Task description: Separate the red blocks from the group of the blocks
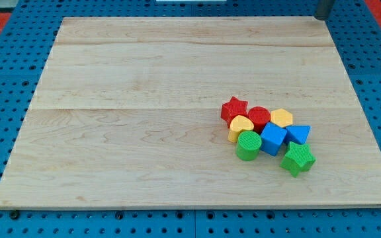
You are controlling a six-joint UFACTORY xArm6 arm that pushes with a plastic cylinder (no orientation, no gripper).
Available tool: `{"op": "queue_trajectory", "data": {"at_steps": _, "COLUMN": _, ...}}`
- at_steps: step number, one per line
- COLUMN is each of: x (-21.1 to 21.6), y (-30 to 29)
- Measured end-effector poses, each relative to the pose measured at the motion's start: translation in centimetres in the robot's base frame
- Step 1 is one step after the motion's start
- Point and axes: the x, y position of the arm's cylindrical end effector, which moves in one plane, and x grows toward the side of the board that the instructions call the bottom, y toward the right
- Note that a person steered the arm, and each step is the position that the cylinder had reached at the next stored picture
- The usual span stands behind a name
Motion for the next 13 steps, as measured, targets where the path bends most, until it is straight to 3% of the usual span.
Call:
{"op": "queue_trajectory", "data": {"at_steps": 3, "x": 0.1, "y": 0.0}}
{"op": "queue_trajectory", "data": {"at_steps": 4, "x": 2.3, "y": 1.6}}
{"op": "queue_trajectory", "data": {"at_steps": 5, "x": 10.2, "y": 4.1}}
{"op": "queue_trajectory", "data": {"at_steps": 6, "x": 23.3, "y": 4.6}}
{"op": "queue_trajectory", "data": {"at_steps": 7, "x": 31.4, "y": 3.0}}
{"op": "queue_trajectory", "data": {"at_steps": 8, "x": 35.0, "y": -3.2}}
{"op": "queue_trajectory", "data": {"at_steps": 9, "x": 34.4, "y": -10.4}}
{"op": "queue_trajectory", "data": {"at_steps": 12, "x": 28.5, "y": -15.4}}
{"op": "queue_trajectory", "data": {"at_steps": 13, "x": 28.7, "y": -18.0}}
